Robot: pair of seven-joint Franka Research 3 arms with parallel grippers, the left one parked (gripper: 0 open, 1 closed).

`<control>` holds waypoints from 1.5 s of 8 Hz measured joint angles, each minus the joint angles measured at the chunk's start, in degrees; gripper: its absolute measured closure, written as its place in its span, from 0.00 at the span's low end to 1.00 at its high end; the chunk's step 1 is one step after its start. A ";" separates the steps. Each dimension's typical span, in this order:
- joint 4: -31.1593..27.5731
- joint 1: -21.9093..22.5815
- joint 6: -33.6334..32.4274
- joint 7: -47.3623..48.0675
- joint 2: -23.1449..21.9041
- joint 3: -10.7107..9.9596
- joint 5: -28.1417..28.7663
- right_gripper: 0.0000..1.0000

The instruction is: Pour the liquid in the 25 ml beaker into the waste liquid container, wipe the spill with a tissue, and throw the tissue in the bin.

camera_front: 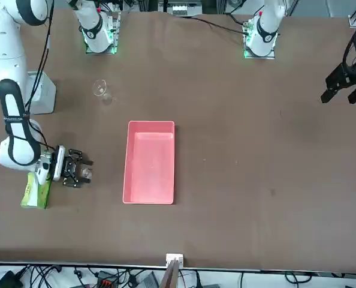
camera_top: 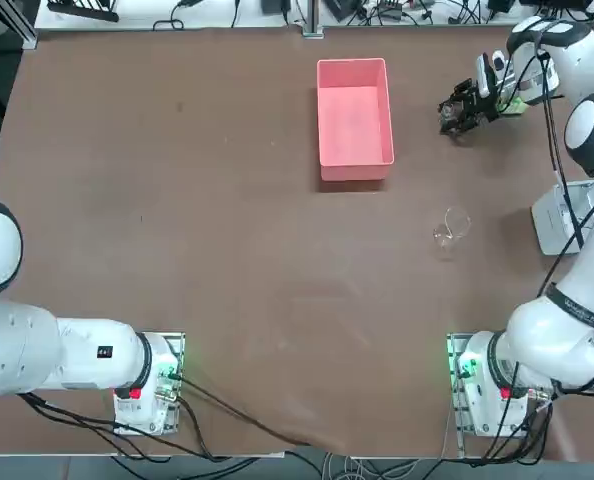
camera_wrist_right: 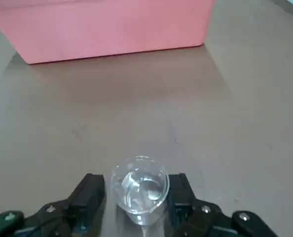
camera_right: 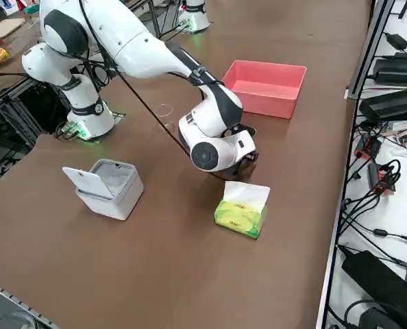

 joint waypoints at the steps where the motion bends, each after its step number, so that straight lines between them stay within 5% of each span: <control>1: 0.02 0.12 0.01 0.00 0.00 0.00 0.00 0.27; 6: 0.08 0.25 0.03 0.00 0.00 0.00 0.00 0.50; 12: 0.67 0.39 0.05 0.00 0.04 0.00 0.00 0.52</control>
